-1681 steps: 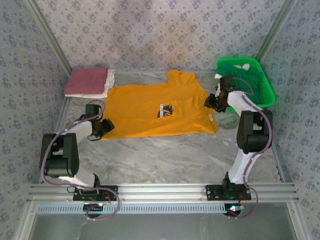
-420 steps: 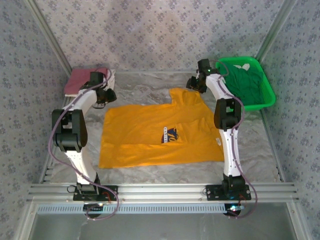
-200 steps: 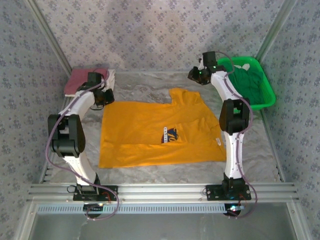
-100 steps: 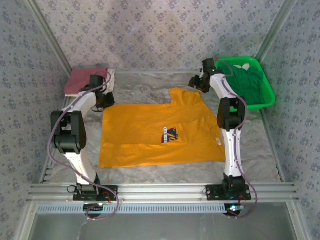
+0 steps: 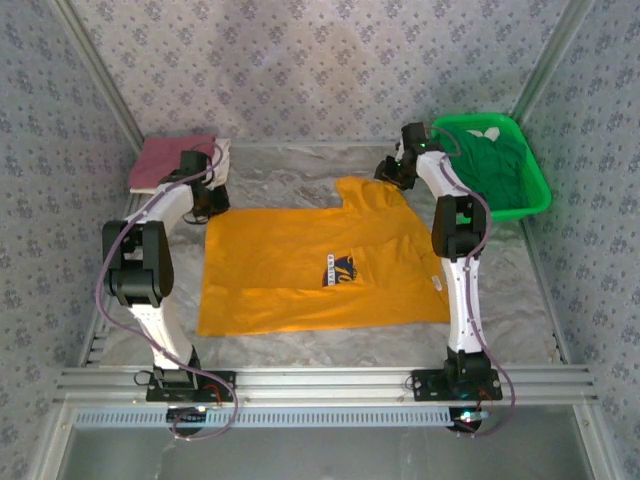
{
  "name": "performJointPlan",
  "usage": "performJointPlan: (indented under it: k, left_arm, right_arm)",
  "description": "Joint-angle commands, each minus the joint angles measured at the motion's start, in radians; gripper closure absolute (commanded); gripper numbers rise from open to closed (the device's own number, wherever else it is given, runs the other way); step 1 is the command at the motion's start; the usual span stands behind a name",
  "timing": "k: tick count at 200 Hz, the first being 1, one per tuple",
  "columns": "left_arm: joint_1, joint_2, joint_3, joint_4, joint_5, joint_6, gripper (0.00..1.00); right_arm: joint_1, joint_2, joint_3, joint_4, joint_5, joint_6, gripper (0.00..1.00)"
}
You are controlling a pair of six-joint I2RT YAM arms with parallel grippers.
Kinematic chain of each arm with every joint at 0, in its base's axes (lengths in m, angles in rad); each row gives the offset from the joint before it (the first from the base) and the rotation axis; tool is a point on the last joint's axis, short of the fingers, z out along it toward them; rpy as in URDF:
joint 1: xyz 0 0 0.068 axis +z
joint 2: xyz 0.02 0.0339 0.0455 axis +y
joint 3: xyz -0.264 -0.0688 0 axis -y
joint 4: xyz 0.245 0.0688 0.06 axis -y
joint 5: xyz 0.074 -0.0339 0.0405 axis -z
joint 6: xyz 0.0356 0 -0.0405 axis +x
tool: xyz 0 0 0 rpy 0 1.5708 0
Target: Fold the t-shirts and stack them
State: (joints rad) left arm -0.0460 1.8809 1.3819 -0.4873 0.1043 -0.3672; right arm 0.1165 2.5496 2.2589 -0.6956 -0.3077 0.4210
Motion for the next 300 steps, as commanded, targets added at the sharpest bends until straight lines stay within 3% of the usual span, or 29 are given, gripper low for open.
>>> performJointPlan:
  k: [1, 14, 33, 69, 117, 228, 300]
  left_arm:
    - [0.007, 0.021, 0.029, 0.007, 0.007, 0.005, 1.00]
    - [0.006, 0.020, 0.022, 0.012, 0.005, 0.005, 1.00]
    - [0.007, 0.024, 0.022, 0.016, 0.003, 0.005, 1.00]
    - [0.009, 0.025, 0.026, 0.017, 0.000, 0.005, 1.00]
    - [0.019, 0.012, 0.029, 0.026, 0.001, -0.007, 1.00]
    - [0.041, -0.027, -0.035, 0.076, 0.000, 0.011, 1.00]
    - [0.080, -0.014, -0.042, 0.081, -0.013, 0.065, 1.00]
  right_arm:
    - [0.009, 0.051, 0.034, 0.037, -0.102, 0.036, 0.54]
    - [0.012, 0.062, 0.048, 0.050, -0.123, 0.046, 0.56]
    - [0.011, 0.070, 0.058, 0.064, -0.143, 0.057, 0.72]
    - [0.002, 0.040, 0.042, 0.088, -0.120, 0.063, 0.87]
    - [-0.014, -0.049, 0.006, 0.155, -0.136, 0.051, 1.00]
    - [-0.052, -0.379, -0.492, 0.499, -0.184, -0.094, 1.00]
    - [-0.094, -0.495, -0.652, 0.578, -0.162, -0.125, 1.00]
